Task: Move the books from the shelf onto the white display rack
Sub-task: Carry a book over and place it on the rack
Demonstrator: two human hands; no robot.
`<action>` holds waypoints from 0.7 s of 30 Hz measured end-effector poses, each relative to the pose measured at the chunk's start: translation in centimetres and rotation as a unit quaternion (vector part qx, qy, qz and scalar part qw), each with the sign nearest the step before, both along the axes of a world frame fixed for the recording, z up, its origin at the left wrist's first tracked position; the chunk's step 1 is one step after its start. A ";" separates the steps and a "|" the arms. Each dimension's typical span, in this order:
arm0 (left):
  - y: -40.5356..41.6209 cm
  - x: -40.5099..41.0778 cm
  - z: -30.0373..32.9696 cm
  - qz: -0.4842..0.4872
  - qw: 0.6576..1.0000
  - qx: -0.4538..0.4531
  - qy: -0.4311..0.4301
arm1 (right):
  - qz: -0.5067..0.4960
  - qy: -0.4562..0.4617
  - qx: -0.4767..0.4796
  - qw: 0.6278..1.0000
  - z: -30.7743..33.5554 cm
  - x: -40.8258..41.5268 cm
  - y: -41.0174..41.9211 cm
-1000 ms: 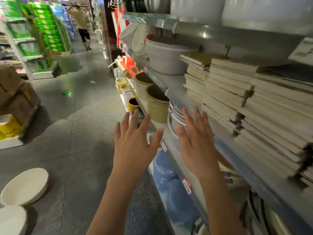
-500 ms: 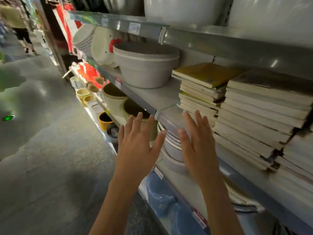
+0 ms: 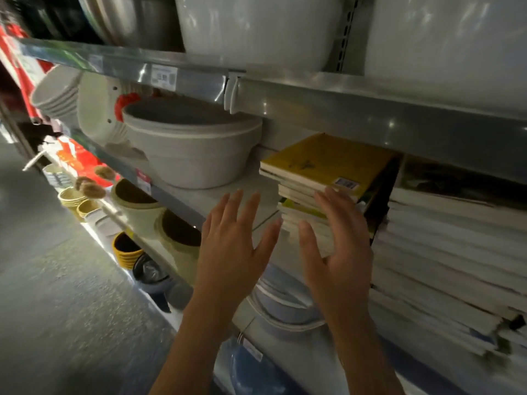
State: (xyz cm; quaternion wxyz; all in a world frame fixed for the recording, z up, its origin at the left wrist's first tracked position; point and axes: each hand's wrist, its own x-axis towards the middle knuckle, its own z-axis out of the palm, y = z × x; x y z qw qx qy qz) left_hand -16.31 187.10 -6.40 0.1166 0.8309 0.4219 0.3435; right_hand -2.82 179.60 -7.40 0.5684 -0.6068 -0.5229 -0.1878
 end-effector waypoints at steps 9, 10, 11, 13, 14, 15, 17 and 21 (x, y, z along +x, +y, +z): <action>6.0 2.0 0.9 -0.136 0.986 0.048 -0.083 | -0.242 -0.095 0.032 0.965 0.6 0.0 2.3; 6.7 2.2 1.2 -0.153 0.983 0.058 -0.087 | -0.264 -0.104 0.023 0.959 0.7 0.0 2.6; 7.4 2.4 1.5 -0.171 0.979 0.065 -0.088 | -0.280 -0.110 0.008 0.954 0.7 0.1 3.0; 8.9 2.9 2.0 -0.207 0.973 0.072 -0.072 | -0.302 -0.115 -0.028 0.946 0.8 0.4 3.7; 9.7 3.2 2.1 -0.222 0.969 0.085 -0.060 | -0.316 -0.122 -0.046 0.940 0.8 0.4 4.1; 10.5 3.6 2.2 -0.237 0.965 0.103 -0.050 | -0.333 -0.132 -0.061 0.932 0.7 0.5 4.4; 12.0 4.6 2.1 -0.270 0.954 0.129 -0.034 | -0.365 -0.147 -0.079 0.916 0.5 0.7 5.0; 13.7 5.7 1.6 -0.343 0.934 0.095 -0.038 | -0.414 -0.156 -0.086 0.893 0.5 0.8 5.3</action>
